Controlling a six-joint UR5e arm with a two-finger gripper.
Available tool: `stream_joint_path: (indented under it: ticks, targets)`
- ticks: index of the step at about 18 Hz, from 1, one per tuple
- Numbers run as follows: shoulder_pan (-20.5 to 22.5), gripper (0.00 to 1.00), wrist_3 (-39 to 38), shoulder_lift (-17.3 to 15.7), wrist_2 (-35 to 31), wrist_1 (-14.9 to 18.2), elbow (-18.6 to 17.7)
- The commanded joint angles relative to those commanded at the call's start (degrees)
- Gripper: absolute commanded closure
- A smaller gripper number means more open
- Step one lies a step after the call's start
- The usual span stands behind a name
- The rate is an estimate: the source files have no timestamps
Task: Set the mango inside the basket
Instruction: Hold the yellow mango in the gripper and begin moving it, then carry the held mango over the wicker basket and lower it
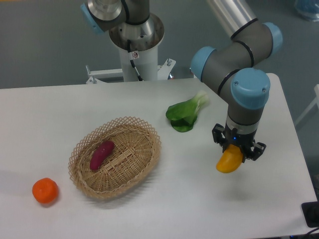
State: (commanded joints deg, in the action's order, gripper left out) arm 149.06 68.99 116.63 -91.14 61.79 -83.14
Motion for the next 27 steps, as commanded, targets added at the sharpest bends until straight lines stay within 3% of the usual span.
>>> stream_joint_path:
  ticks: [16, 20, 24, 27]
  targets:
    - [-3.16, 0.45, -4.04, -0.17, 0.53, -0.26, -0.61]
    - [-6.14, 0.45, -5.62, -0.17, 0.09, -0.53, -1.58]
    - [-9.92, 0.44, -7.47, -0.52, 0.00, -3.24, -5.61]
    - [-11.68, 0.44, -6.86, -2.90, 0.09, -6.14, -10.09]
